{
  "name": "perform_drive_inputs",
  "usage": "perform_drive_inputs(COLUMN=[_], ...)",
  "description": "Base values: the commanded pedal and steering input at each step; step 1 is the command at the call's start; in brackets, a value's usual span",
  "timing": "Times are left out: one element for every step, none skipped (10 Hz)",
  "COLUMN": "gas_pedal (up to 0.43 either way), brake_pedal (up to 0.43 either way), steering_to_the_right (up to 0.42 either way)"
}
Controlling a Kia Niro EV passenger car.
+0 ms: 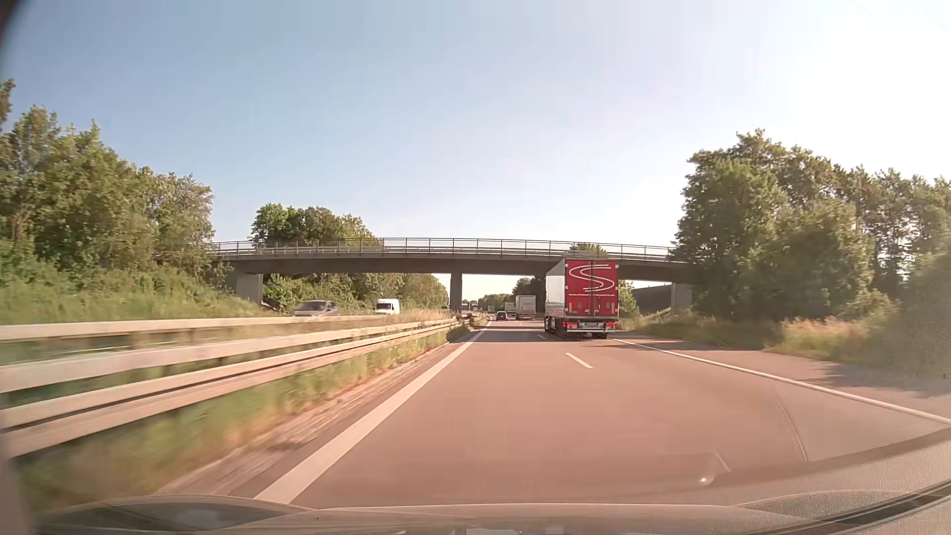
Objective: Follow the waypoints while adhering to traffic rules and regulations
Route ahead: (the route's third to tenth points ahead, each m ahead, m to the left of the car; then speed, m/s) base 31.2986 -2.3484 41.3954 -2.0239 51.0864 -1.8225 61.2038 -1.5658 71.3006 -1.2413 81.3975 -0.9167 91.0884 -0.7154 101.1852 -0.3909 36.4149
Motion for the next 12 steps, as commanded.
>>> perform_drive_inputs(gas_pedal=[0.409,0.409,0.409,0.409,0.421,0.441,0.441,0.441,0.441,0.441,0.441,0.441], brake_pedal=[0.012,0.012,0.012,0.012,0.012,0.012,0.012,0.012,0.012,0.012,0.012,0.012], steering_to_the_right=[-0.003,-0.002,-0.002,-0.002,-0.002,-0.002,-0.001,-0.001,-0.001,-0.001,-0.001,0.000])
